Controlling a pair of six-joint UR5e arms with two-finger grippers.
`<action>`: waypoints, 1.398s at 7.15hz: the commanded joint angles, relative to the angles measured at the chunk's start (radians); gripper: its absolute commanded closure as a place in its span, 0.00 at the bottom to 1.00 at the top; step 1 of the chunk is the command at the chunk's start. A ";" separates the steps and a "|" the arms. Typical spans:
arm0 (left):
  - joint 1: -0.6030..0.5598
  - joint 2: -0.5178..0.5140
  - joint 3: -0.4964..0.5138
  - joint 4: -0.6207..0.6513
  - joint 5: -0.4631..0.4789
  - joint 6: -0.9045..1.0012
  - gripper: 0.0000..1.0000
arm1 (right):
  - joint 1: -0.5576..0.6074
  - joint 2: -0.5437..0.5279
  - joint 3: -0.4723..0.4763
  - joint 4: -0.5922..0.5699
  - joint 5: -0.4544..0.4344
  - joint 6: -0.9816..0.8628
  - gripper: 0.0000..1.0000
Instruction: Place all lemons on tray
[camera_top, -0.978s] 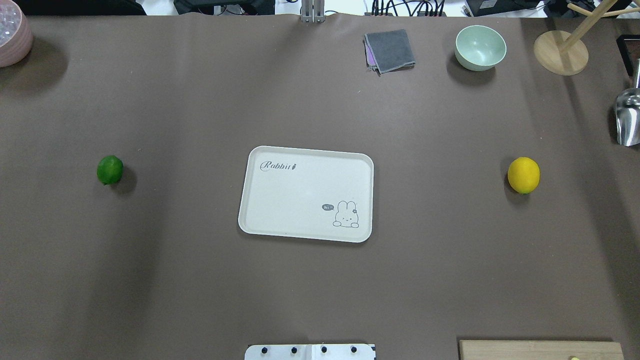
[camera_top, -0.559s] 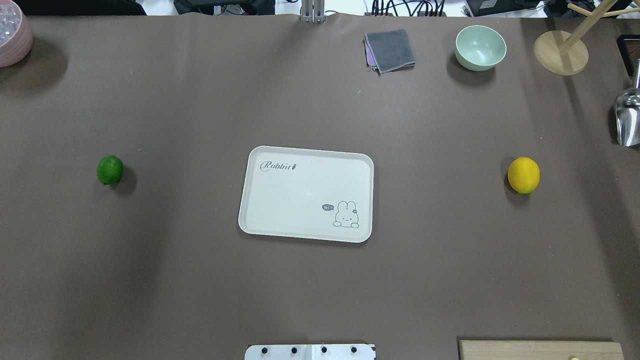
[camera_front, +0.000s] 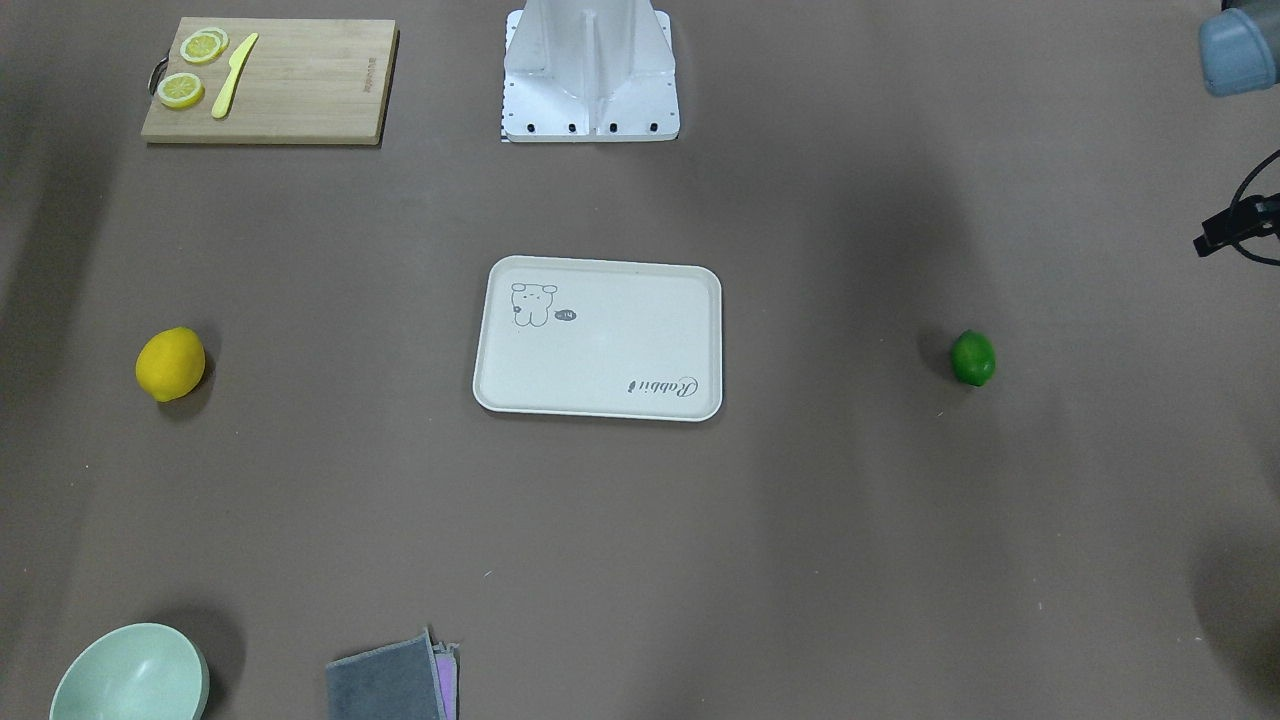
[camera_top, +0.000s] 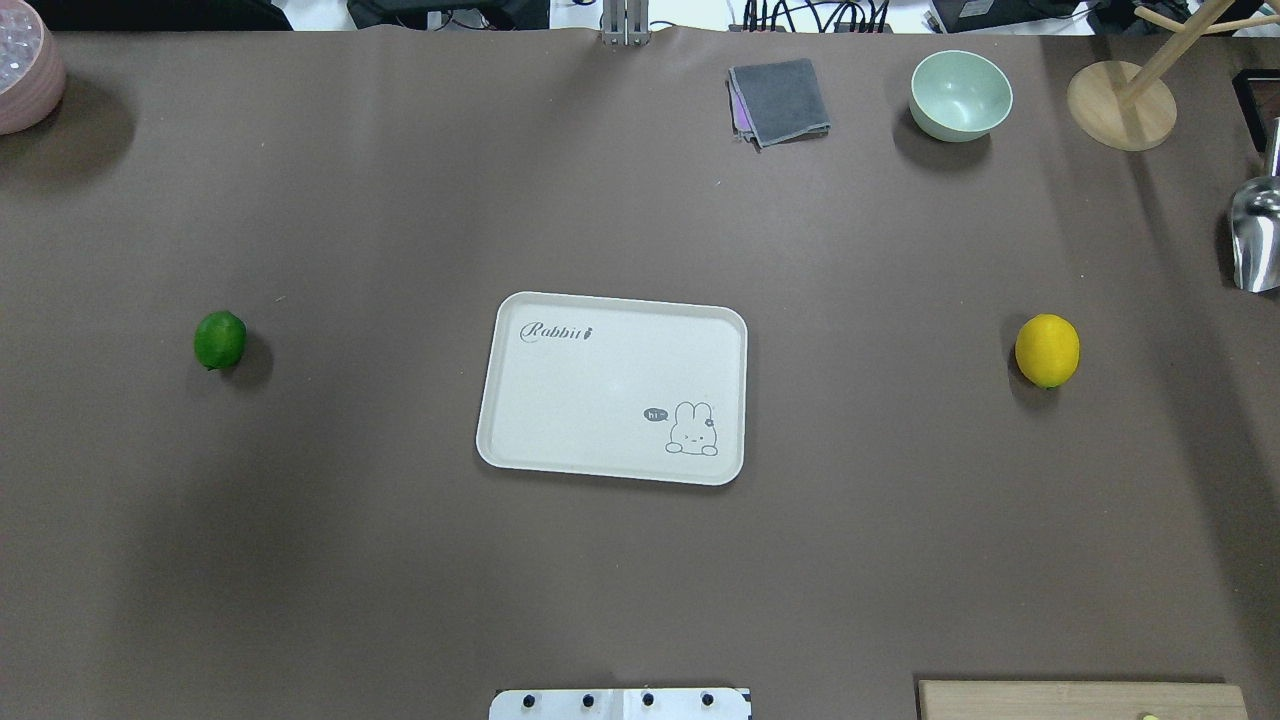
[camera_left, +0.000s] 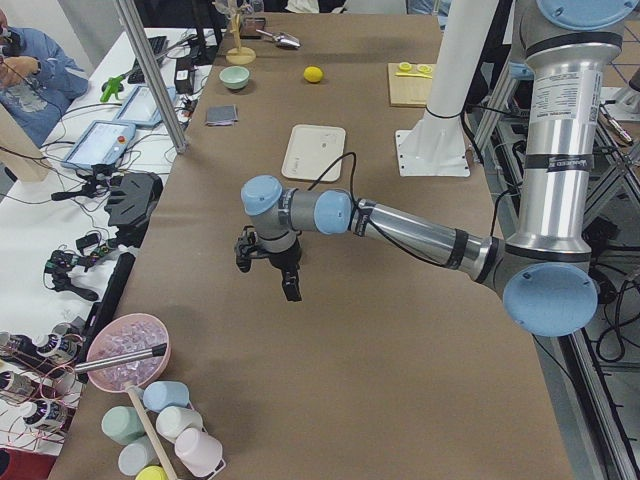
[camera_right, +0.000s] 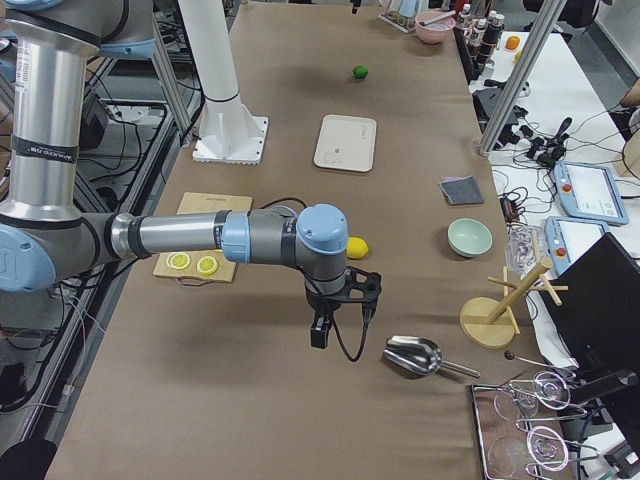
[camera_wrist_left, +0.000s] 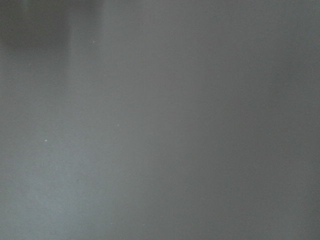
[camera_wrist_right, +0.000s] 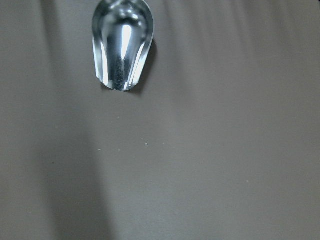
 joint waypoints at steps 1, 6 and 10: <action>0.118 -0.158 0.058 0.002 -0.003 -0.172 0.02 | -0.016 0.003 0.023 0.007 0.120 0.060 0.00; 0.220 -0.276 0.137 -0.043 -0.003 -0.344 0.02 | -0.287 0.140 0.039 0.120 0.151 0.430 0.00; 0.302 -0.168 0.108 -0.318 -0.002 -0.567 0.02 | -0.545 0.190 -0.080 0.363 -0.029 0.658 0.00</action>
